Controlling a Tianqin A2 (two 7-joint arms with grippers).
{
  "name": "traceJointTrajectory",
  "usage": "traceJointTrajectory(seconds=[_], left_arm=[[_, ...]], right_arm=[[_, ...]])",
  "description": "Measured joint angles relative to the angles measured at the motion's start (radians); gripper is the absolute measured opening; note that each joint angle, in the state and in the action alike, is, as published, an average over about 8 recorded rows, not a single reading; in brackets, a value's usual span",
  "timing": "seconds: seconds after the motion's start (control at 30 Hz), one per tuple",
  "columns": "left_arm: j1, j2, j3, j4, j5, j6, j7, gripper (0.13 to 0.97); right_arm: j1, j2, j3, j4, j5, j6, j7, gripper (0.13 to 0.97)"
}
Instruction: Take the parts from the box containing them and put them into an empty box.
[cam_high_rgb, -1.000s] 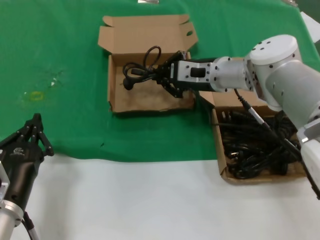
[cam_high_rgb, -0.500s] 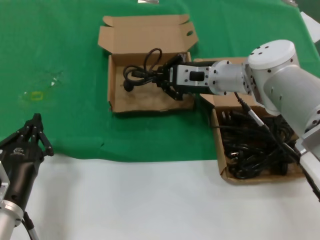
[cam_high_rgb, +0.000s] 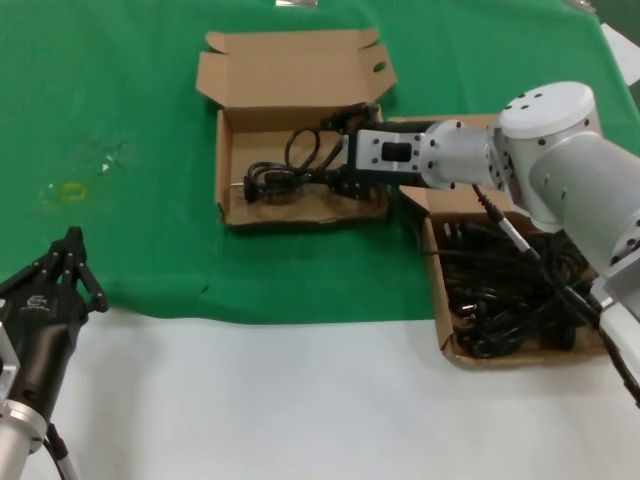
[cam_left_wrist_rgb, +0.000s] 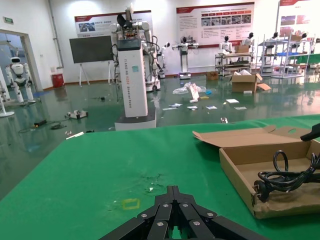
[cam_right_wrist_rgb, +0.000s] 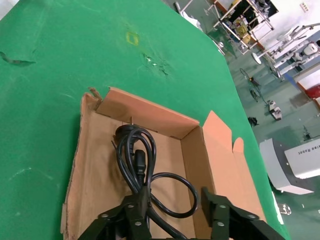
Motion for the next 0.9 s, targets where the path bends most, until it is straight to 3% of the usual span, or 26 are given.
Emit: traceJointTrajectory(seconds=[0.1,0.23,0.43,0.8,0.9], left_arm=[[0.000,0.000,0.000,0.000,0.000,0.000,0.000,0.144],[0.000,0.000,0.000,0.000,0.000,0.000,0.000,0.144],[0.000,0.000,0.000,0.000,0.000,0.000,0.000,0.144],[0.000,0.000,0.000,0.000,0.000,0.000,0.000,0.168],[0.000,0.000,0.000,0.000,0.000,0.000,0.000,0.183]], right_arm=[[0.005,0.001,0.029,-0.008,-0.010,-0.002,-0.011,0.408],[0.013,0.005,0.082,-0.017,-0.018,-0.008,-0.027,0.408],[0.015,0.016,0.148,-0.022,-0.013,-0.020,-0.047,0.560],[0.000,0.021,0.163,-0.006,-0.012,-0.016,-0.041,0.801],[-0.026,0.027,0.173,0.025,-0.013,-0.004,-0.021,0.801]])
